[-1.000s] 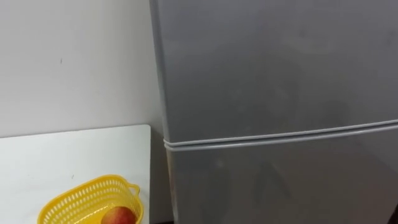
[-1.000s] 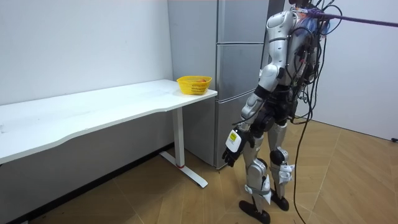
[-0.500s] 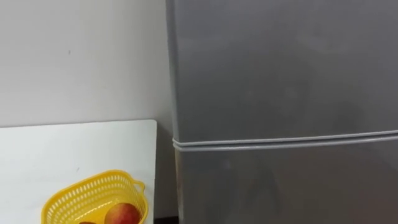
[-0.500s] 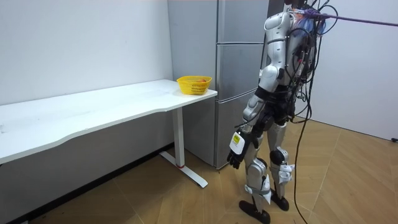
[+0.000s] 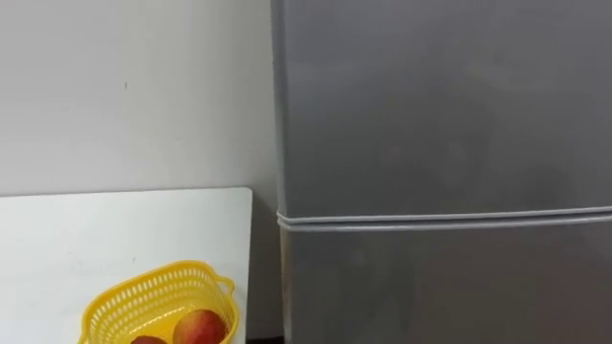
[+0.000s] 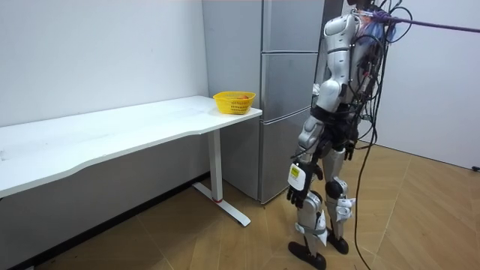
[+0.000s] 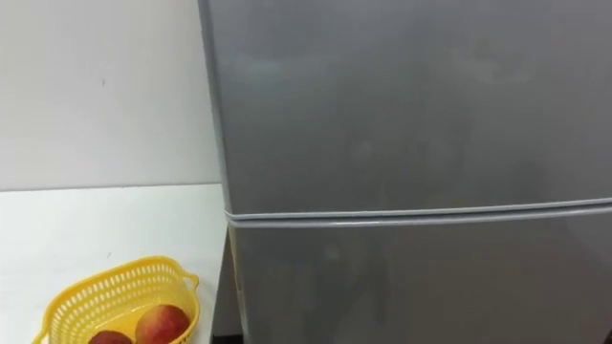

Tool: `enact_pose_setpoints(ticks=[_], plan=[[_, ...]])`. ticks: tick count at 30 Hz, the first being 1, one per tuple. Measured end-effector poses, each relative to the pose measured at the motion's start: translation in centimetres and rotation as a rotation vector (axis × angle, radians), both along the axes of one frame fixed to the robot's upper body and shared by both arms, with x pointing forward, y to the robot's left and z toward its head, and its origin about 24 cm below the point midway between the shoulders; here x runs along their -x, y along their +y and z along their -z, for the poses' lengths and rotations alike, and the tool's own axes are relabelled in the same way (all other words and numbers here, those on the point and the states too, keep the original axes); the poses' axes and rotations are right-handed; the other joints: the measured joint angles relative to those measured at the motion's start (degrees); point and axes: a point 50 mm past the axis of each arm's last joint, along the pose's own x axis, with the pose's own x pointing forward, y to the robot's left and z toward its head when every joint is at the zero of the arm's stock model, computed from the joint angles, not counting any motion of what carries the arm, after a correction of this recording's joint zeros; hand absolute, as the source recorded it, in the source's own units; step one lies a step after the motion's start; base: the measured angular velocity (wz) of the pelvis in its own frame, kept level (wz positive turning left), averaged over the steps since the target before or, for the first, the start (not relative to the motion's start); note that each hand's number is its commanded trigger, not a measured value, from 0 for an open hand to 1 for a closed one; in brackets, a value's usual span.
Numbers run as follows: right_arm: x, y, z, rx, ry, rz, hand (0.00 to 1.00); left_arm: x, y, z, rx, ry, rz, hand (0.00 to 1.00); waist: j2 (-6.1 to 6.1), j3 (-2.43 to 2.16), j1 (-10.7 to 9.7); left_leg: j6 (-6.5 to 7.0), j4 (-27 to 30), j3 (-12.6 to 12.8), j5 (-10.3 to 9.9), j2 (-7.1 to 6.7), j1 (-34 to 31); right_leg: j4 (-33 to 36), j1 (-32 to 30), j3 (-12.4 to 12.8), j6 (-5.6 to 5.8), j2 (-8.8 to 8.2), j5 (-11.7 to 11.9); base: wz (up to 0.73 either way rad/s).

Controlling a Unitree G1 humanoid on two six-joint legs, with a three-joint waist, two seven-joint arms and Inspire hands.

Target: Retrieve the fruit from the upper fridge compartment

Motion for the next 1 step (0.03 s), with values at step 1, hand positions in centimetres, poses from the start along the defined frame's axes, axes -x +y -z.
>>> enact_pose_setpoints(ticks=[1], plan=[[0.29,0.01,0.01,-0.019,0.010,0.016,0.00,0.12,0.03,-0.01,0.000,0.007,-0.007,0.00,-0.04,-0.01,0.00,0.00,-0.03,-0.05,0.00,-0.03,0.09,0.01,0.12,-0.17,0.00,-0.03,0.01,0.00]])
